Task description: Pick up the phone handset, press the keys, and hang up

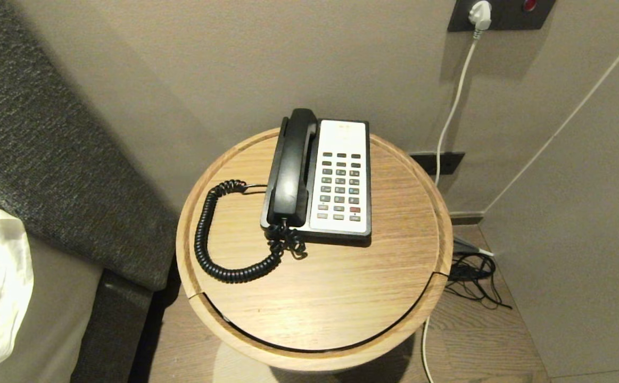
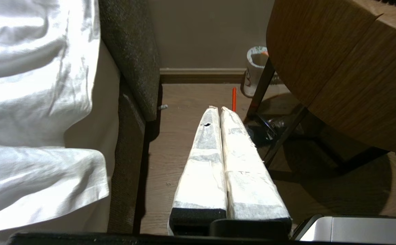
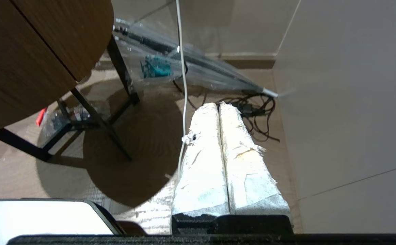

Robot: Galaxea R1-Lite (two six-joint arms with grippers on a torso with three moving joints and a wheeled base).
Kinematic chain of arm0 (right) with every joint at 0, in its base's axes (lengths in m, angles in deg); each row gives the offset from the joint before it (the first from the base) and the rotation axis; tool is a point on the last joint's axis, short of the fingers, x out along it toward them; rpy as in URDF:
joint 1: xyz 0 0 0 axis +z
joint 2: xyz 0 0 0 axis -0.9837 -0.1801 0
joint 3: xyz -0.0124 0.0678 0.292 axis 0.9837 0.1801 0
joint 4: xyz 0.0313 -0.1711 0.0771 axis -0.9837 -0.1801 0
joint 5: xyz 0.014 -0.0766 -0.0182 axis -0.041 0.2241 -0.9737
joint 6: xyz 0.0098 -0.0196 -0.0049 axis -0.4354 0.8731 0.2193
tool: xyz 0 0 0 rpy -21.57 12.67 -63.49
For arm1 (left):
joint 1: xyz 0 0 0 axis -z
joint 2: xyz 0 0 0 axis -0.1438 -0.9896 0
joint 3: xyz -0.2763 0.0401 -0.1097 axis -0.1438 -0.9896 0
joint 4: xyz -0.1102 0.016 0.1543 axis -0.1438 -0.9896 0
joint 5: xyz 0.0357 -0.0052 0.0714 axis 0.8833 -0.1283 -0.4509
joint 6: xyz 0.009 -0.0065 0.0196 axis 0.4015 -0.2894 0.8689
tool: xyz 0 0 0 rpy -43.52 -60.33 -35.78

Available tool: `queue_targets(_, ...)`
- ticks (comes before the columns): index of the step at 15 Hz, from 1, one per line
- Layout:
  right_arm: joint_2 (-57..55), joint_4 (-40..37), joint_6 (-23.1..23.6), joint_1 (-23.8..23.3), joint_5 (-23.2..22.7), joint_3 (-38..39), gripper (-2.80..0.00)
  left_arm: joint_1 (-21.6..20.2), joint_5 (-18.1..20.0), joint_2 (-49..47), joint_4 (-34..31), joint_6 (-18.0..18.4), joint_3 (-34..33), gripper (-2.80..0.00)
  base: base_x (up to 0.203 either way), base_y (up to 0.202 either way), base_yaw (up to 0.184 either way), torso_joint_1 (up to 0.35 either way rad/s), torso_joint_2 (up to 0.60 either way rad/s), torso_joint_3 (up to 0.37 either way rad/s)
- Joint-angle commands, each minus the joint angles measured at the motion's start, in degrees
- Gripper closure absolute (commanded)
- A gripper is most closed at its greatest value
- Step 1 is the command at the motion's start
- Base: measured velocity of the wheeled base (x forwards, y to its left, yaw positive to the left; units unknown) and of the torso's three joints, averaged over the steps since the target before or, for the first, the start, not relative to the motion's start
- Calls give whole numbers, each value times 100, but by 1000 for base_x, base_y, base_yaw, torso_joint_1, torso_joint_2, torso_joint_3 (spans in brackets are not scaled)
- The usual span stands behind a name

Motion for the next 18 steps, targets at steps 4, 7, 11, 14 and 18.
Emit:
queue_targets(4,-11,1,4,-2,-2,1,0,-2,-2,2,2,34,-5,0,0,0,0,2,6,198)
queue_targets(7,-2,1,4,-2,-2,1,0,-2,-2,2,9,34,-5,0,0,0,0,2,2,205)
queue_targets(11,-11,1,4,-2,-2,1,0,-2,-2,2,0,42,4,0,0,0,0,1,-2,207)
queue_targets(14,-11,1,4,-2,-2,1,0,-2,-2,2,0,42,4,0,0,0,0,1,3,203)
queue_targets(18,-11,1,4,-2,-2,1,0,-2,-11,2,0,60,4,0,0,0,0,2,3,204)
